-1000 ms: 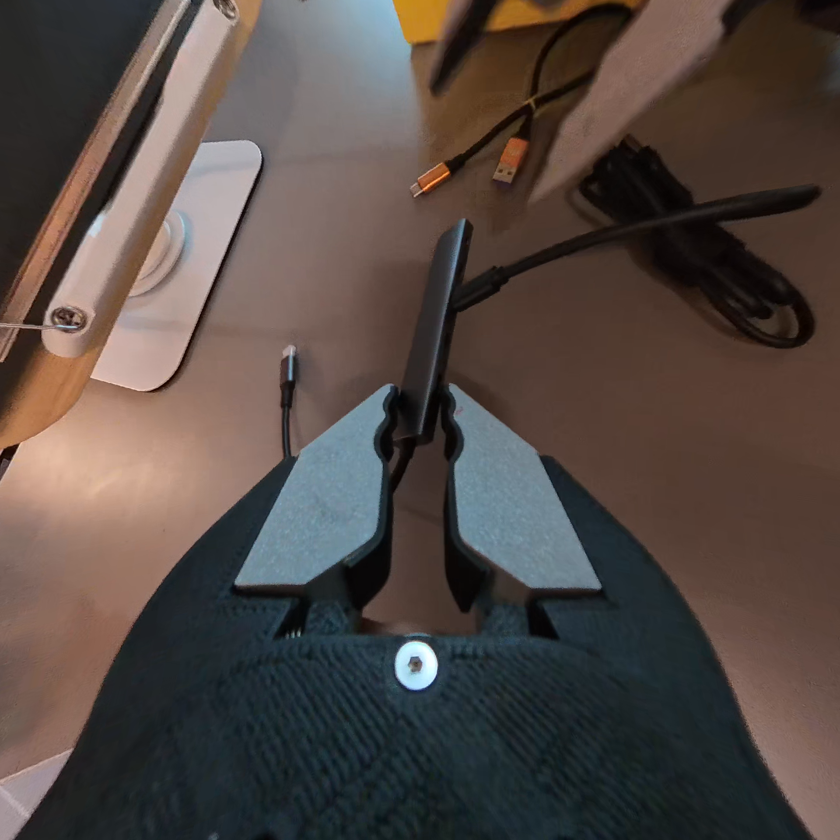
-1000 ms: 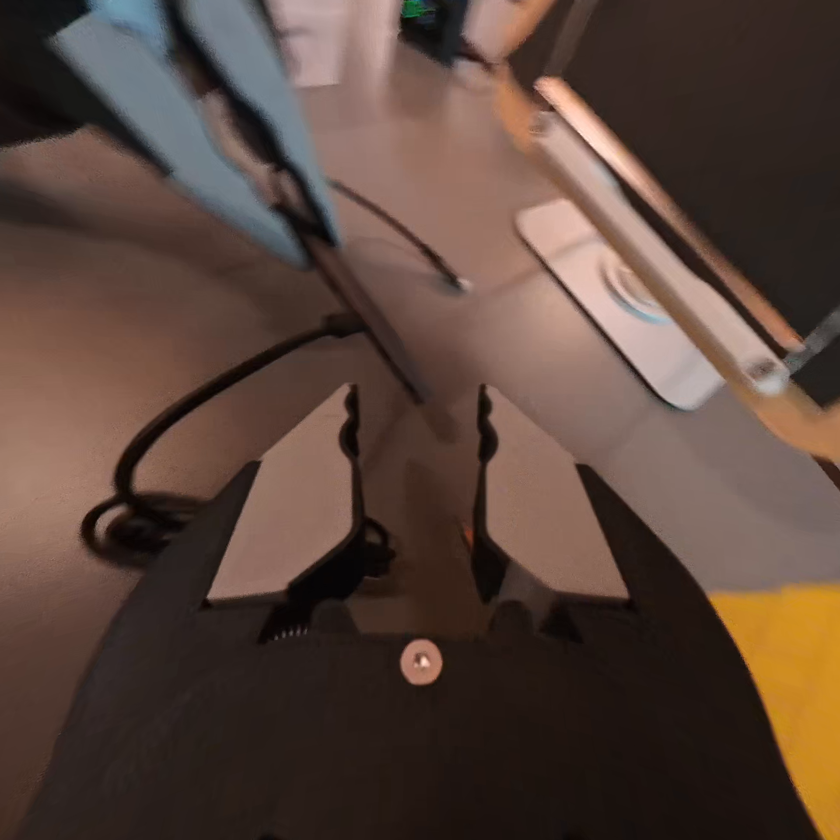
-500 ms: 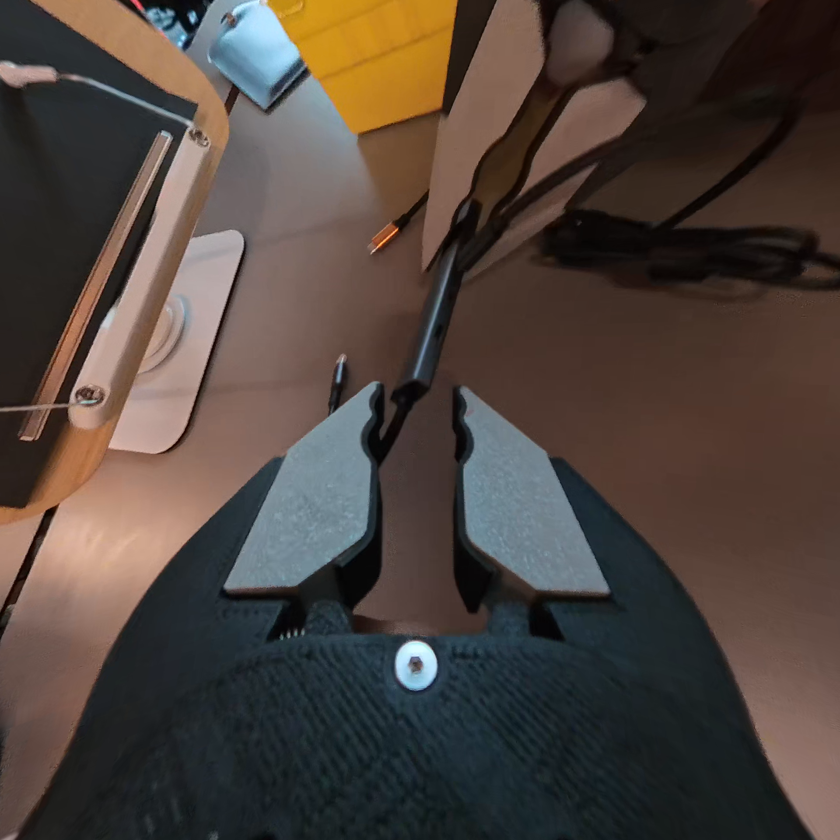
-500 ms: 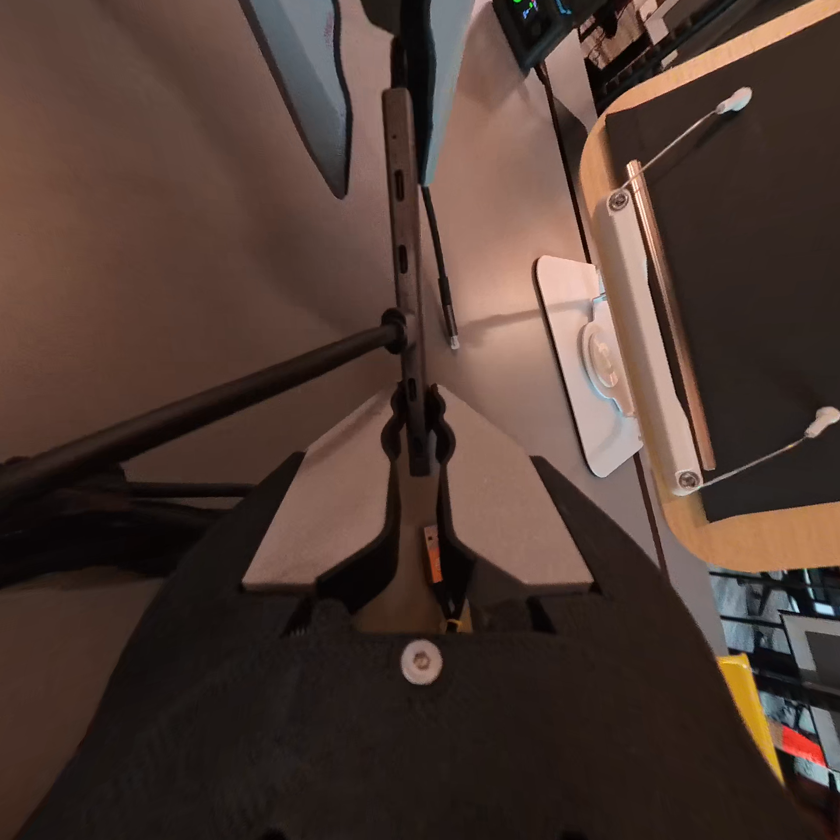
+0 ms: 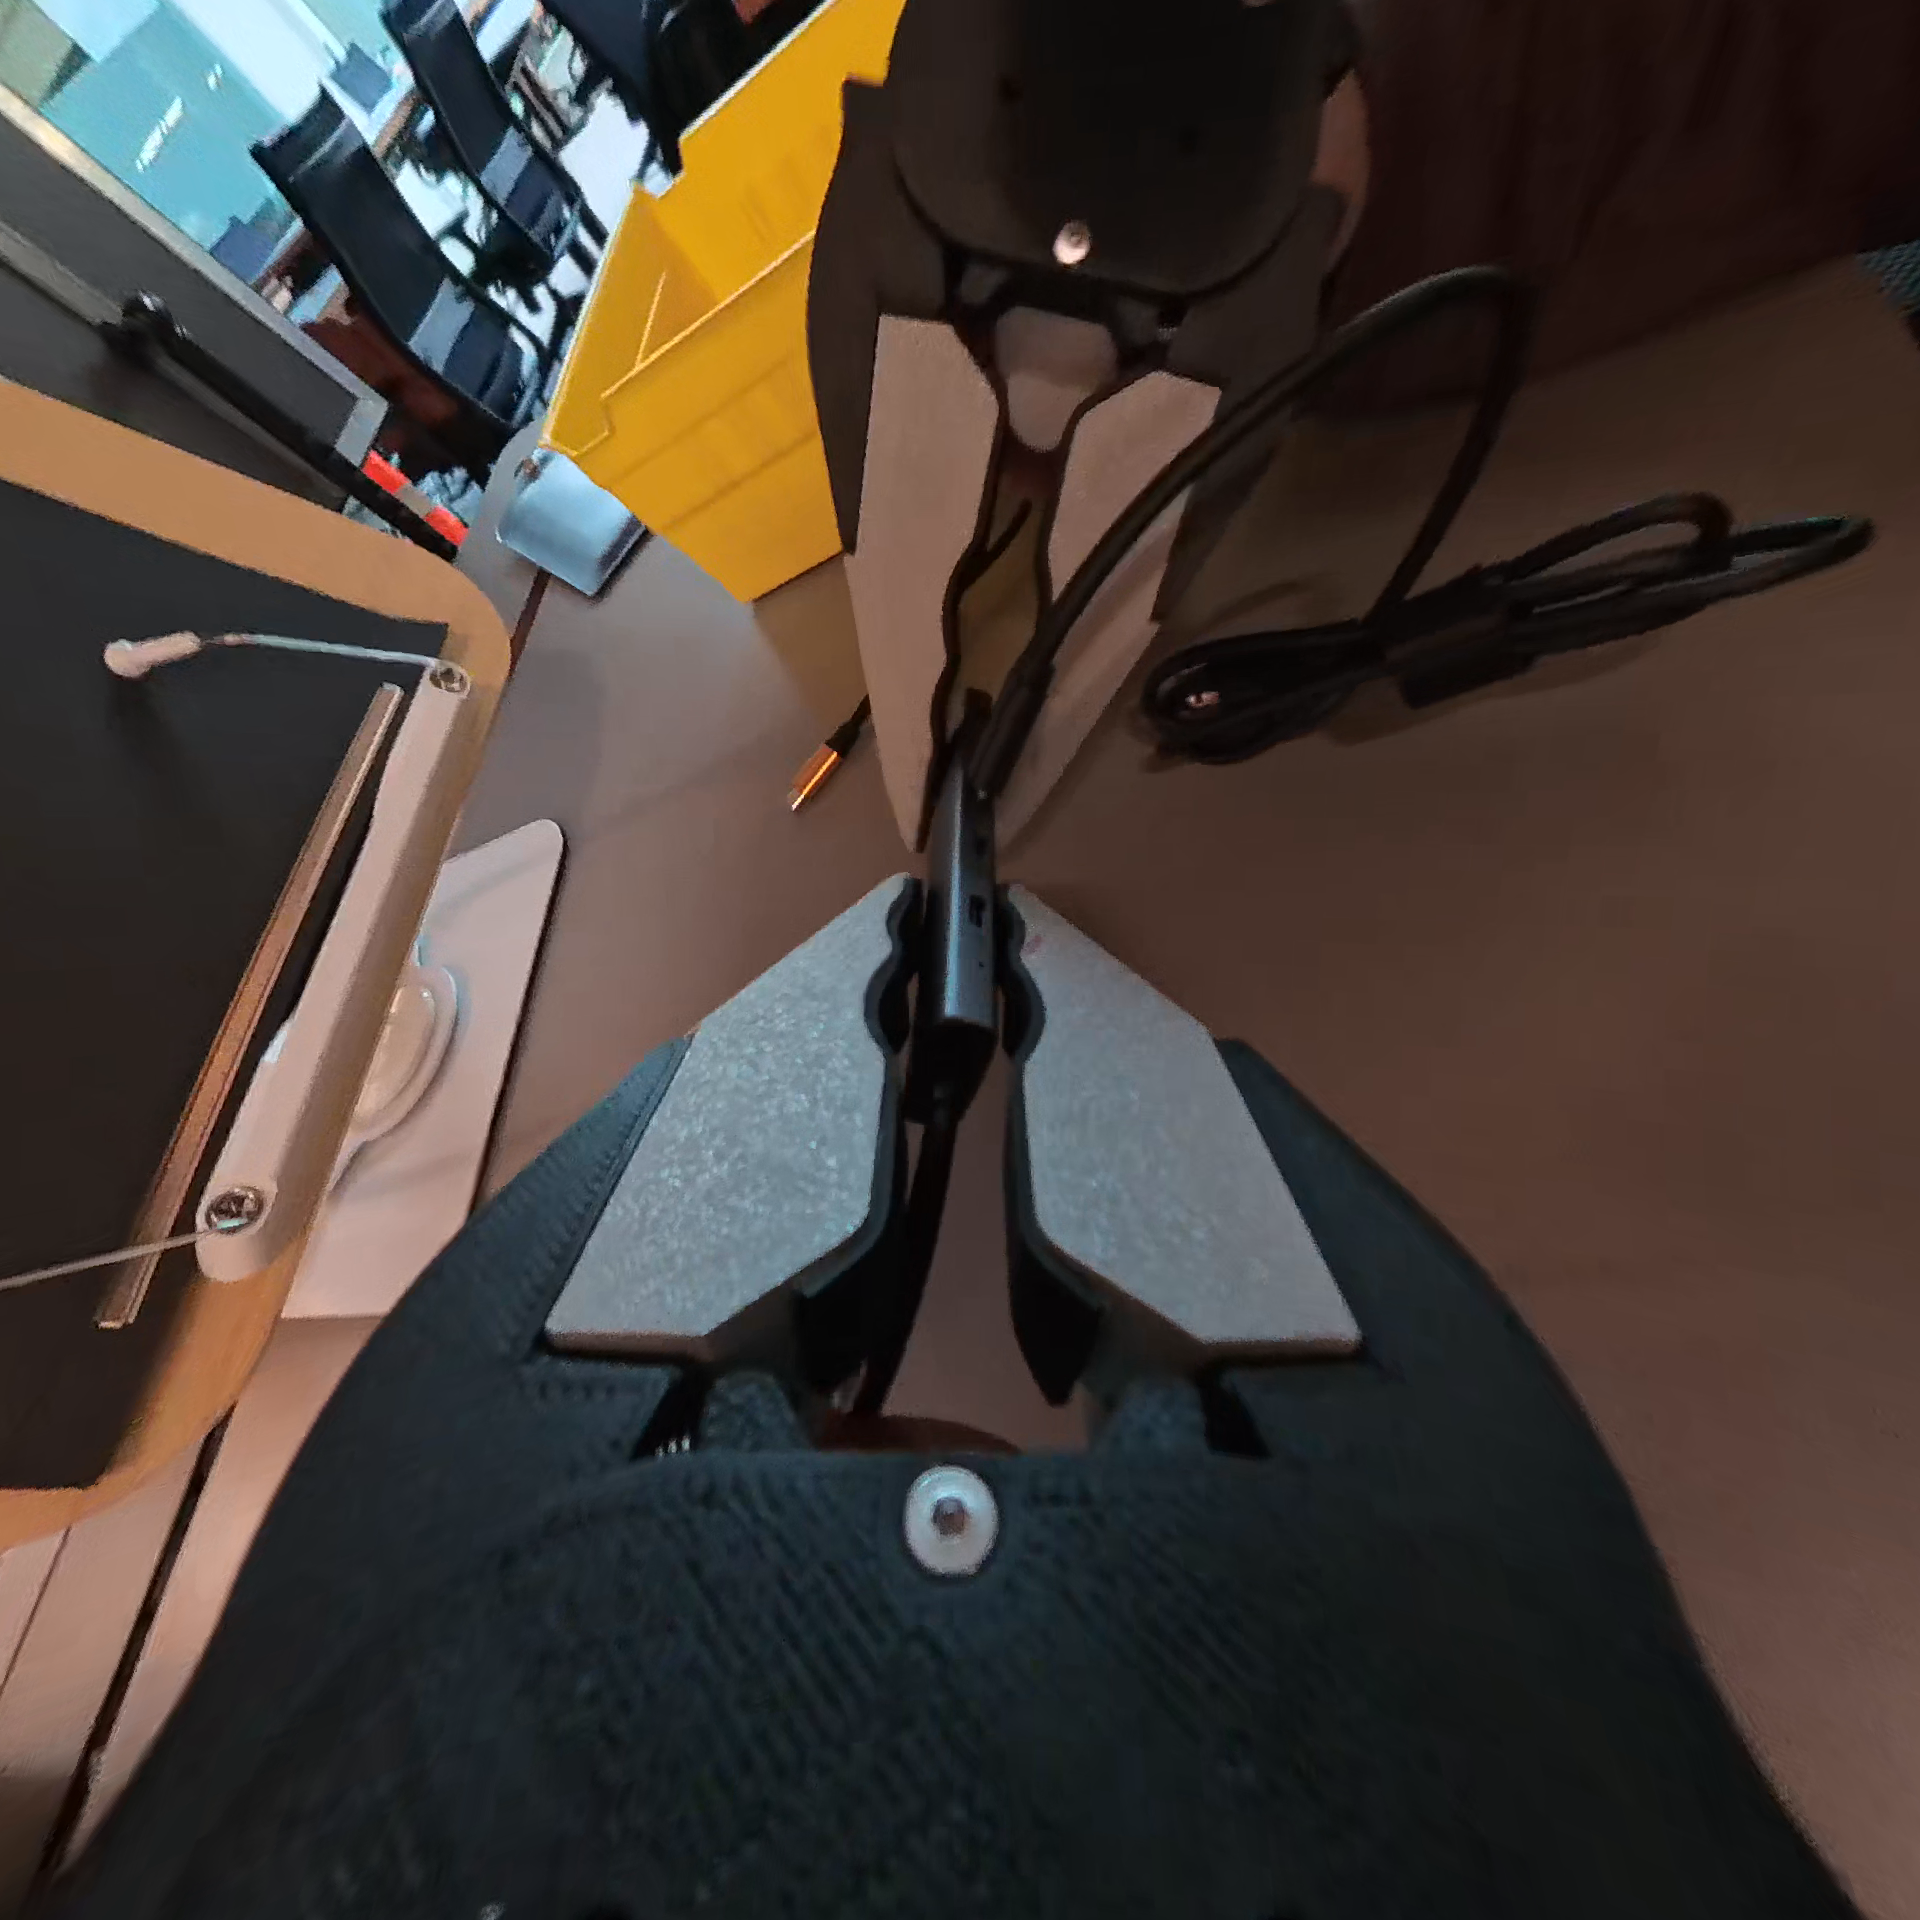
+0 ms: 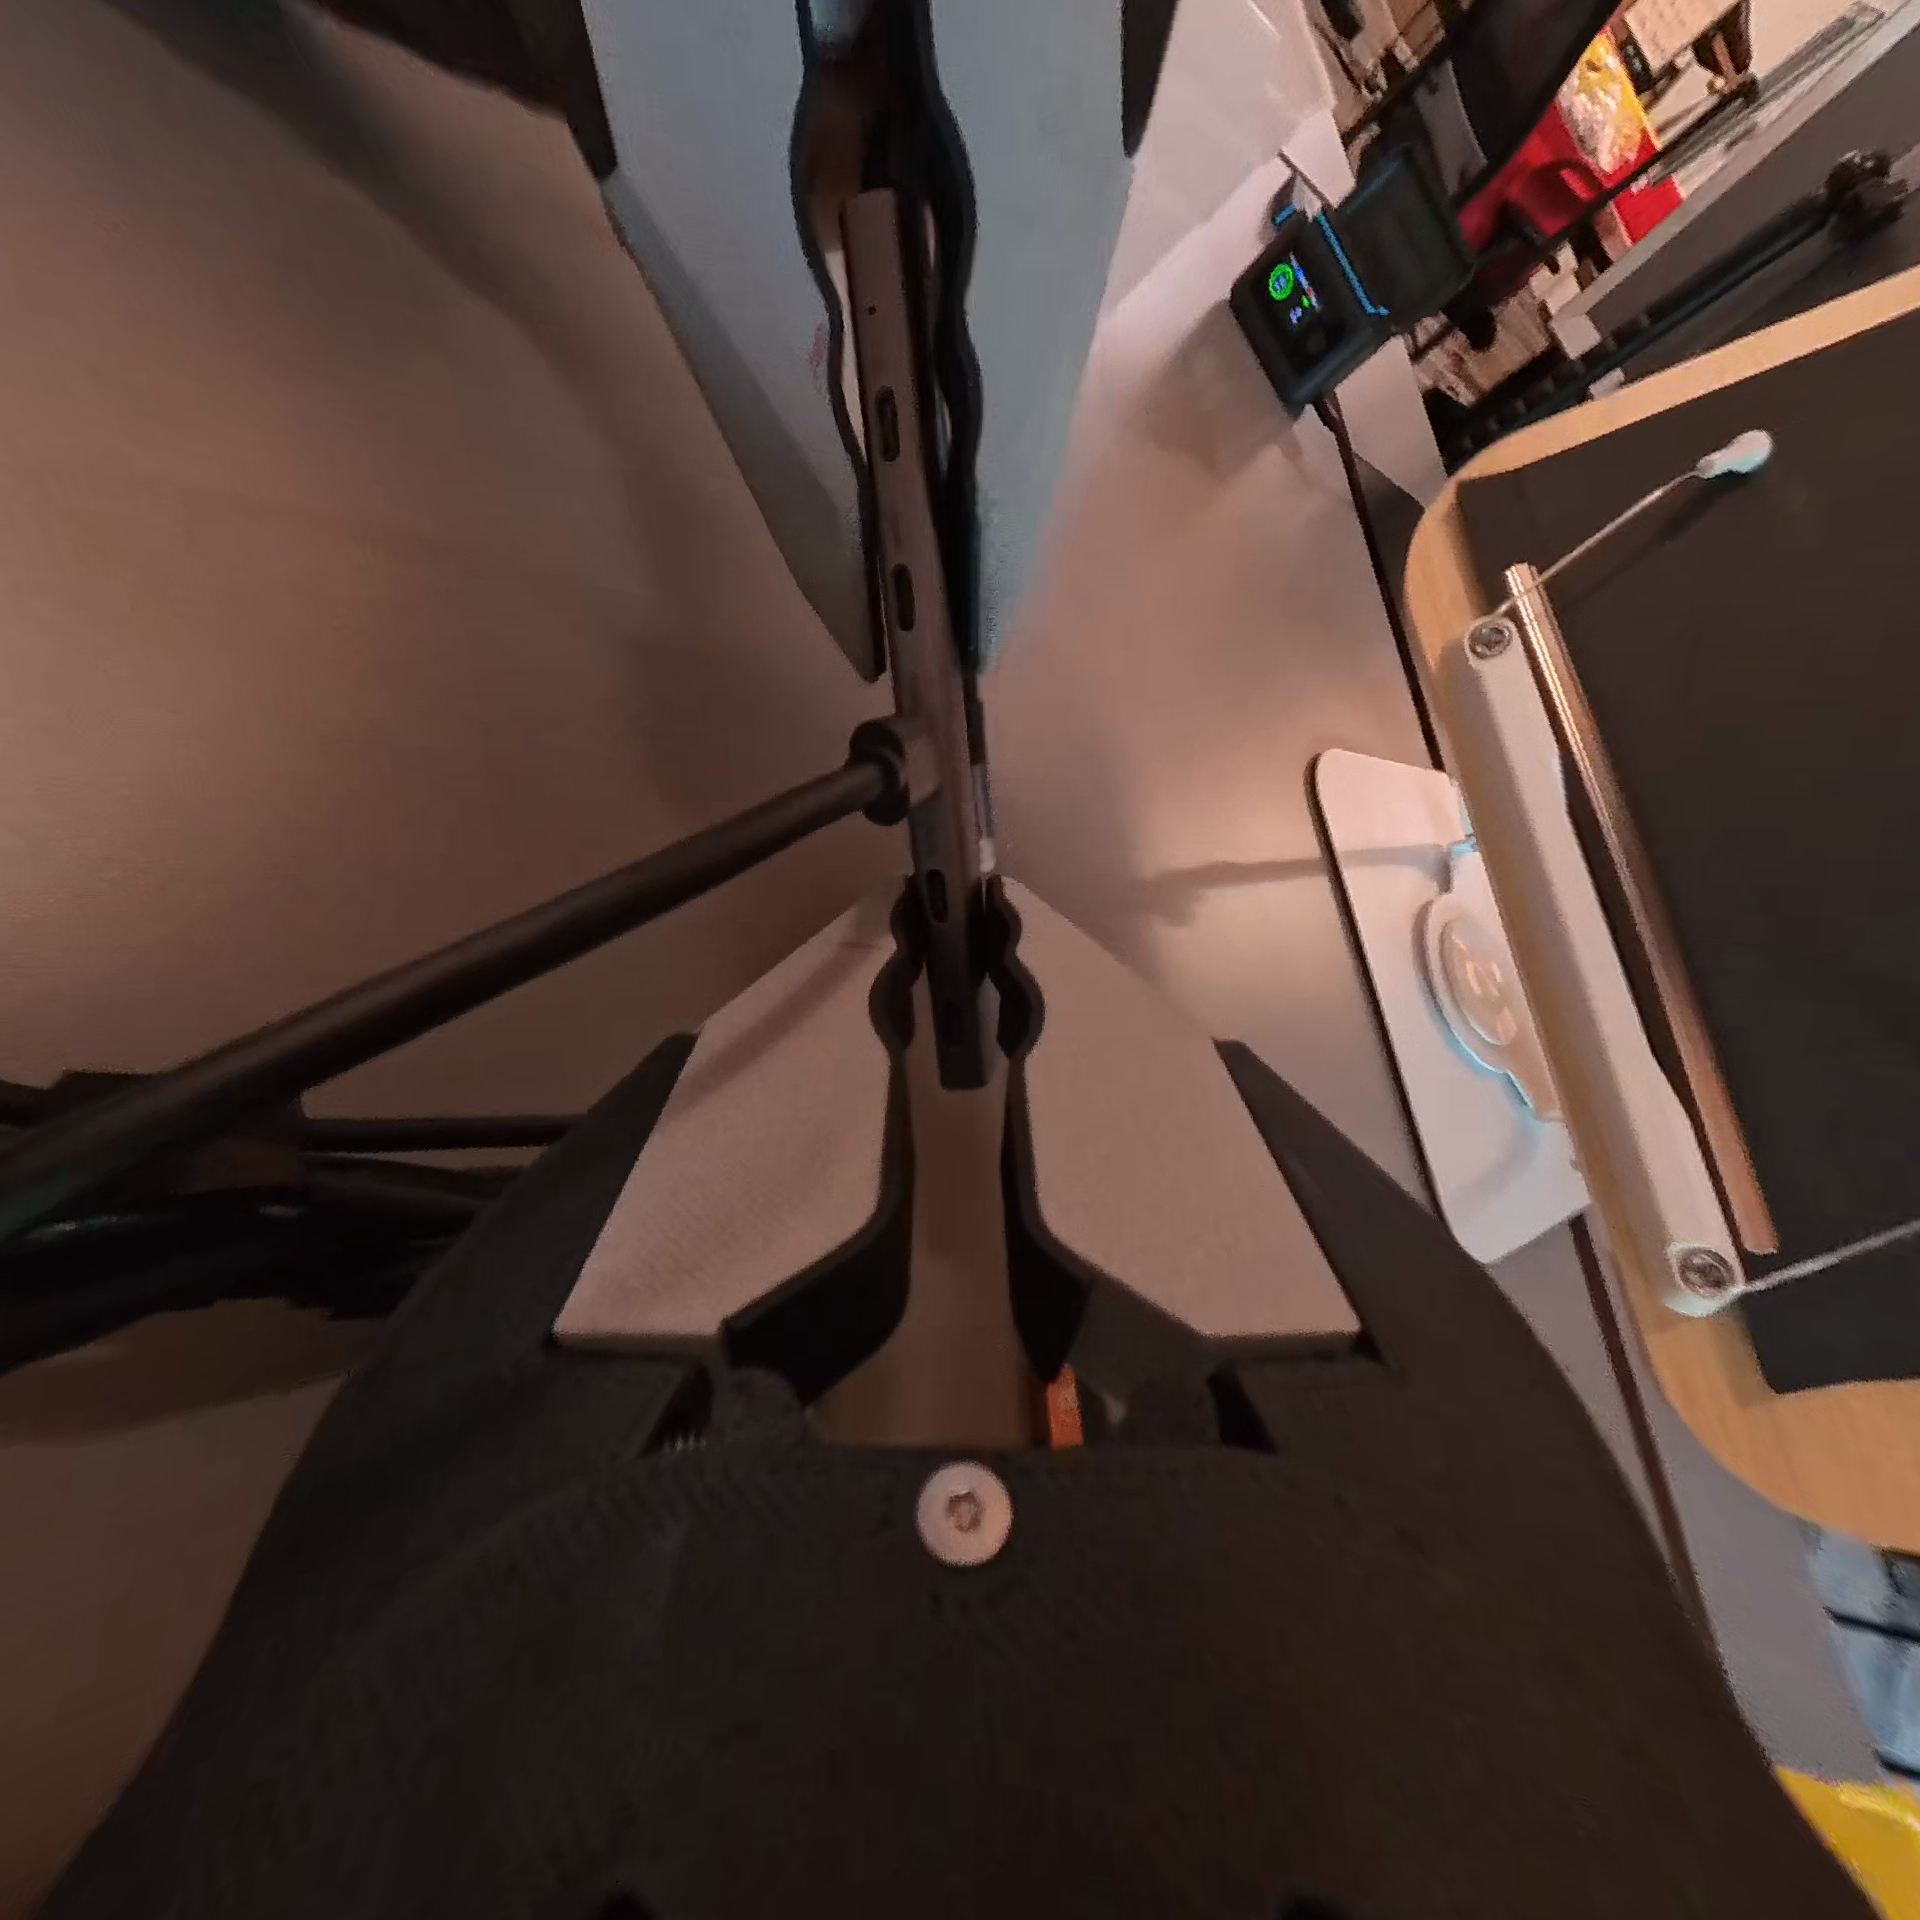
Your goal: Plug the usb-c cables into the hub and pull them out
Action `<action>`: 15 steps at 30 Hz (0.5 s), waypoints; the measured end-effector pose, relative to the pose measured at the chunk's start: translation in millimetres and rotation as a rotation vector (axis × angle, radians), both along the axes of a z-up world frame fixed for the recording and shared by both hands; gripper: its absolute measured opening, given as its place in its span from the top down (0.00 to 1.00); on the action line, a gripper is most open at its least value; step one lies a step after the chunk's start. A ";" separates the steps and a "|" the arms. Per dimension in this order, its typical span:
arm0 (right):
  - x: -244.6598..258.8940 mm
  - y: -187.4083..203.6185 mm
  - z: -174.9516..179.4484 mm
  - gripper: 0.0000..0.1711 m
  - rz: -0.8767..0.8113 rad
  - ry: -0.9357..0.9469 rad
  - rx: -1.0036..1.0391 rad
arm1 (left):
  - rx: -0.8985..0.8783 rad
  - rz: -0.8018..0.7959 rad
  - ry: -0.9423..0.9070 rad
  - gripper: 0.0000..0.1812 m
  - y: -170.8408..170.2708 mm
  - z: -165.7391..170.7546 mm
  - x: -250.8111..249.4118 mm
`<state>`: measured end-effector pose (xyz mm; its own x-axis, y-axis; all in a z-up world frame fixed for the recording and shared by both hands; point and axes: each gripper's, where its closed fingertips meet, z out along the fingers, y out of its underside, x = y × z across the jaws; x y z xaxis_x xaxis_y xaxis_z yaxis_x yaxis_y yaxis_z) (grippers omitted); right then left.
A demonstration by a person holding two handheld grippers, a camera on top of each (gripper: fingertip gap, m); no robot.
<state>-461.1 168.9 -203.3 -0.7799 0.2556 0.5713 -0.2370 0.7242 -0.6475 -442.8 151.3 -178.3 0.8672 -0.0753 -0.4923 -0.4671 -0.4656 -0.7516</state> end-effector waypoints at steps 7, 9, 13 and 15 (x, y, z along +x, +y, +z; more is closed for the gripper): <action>10.6 -8.1 13.2 0.95 0.095 -0.066 -0.149 | 0.198 -0.165 0.051 0.97 -1.5 35.0 29.9; 12.1 -9.4 13.2 0.95 0.104 -0.067 -0.154 | 0.211 -0.177 0.011 0.97 -1.6 36.9 31.9; 14.6 -10.2 11.4 0.95 0.123 -0.078 -0.153 | 0.197 -0.203 -0.013 0.96 -3.6 32.1 34.6; 17.4 -12.5 10.7 0.95 0.143 -0.071 -0.147 | 0.175 -0.231 -0.031 0.92 -7.4 30.3 39.6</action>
